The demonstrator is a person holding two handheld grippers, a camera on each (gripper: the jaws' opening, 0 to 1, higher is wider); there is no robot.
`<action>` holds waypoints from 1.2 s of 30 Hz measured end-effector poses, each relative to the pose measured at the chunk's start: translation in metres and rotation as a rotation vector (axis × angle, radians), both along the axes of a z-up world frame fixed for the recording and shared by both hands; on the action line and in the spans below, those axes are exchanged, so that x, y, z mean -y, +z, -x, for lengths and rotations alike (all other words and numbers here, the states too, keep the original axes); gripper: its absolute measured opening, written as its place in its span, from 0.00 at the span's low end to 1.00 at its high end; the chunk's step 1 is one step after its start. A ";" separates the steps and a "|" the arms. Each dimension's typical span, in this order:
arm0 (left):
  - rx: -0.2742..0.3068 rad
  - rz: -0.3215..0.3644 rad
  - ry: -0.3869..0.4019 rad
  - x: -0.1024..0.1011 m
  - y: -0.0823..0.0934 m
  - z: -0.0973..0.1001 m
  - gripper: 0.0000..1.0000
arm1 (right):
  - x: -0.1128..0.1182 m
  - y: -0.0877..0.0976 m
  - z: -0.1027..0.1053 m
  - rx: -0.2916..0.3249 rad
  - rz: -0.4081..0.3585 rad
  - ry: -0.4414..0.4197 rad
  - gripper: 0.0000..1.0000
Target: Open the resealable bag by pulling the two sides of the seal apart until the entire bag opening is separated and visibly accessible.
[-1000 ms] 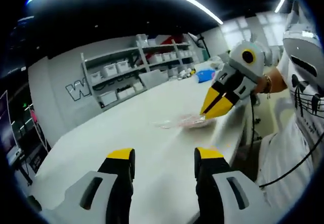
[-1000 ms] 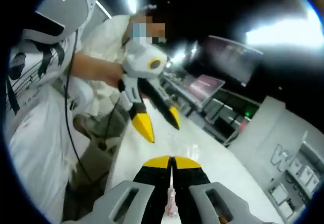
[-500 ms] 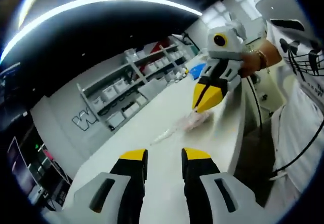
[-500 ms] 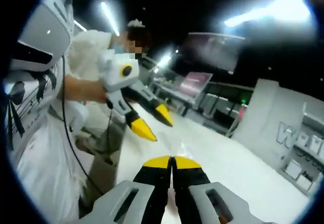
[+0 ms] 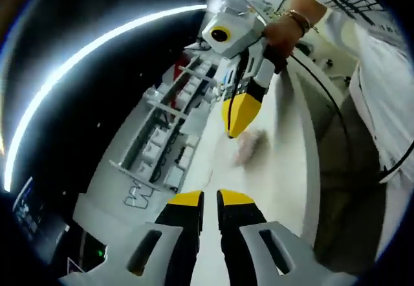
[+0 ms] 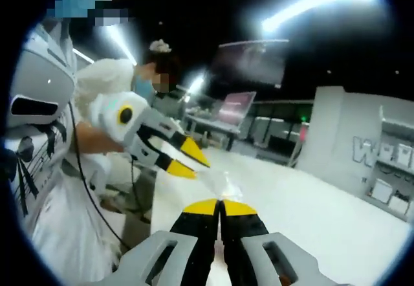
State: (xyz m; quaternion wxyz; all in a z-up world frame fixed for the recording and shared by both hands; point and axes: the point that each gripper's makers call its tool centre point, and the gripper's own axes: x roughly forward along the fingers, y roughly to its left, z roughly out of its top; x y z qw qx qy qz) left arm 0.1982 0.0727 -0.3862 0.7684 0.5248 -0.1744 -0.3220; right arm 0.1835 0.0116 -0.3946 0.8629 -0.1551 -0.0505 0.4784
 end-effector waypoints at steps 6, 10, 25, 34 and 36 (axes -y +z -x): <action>0.024 -0.023 -0.025 0.006 -0.004 0.005 0.05 | 0.002 0.001 0.000 -0.014 -0.023 -0.003 0.00; 0.032 -0.037 -0.021 0.005 -0.007 0.003 0.05 | 0.001 0.000 0.000 -0.016 -0.019 0.000 0.00; 0.091 -0.123 -0.017 0.005 -0.006 0.002 0.05 | -0.004 -0.006 0.000 -0.024 0.014 0.003 0.00; 0.110 -0.157 -0.019 0.003 0.000 0.001 0.05 | -0.006 -0.010 0.004 -0.018 0.045 0.010 0.00; 0.113 -0.162 -0.015 0.002 0.001 0.001 0.05 | -0.007 -0.012 0.005 -0.014 0.060 0.015 0.00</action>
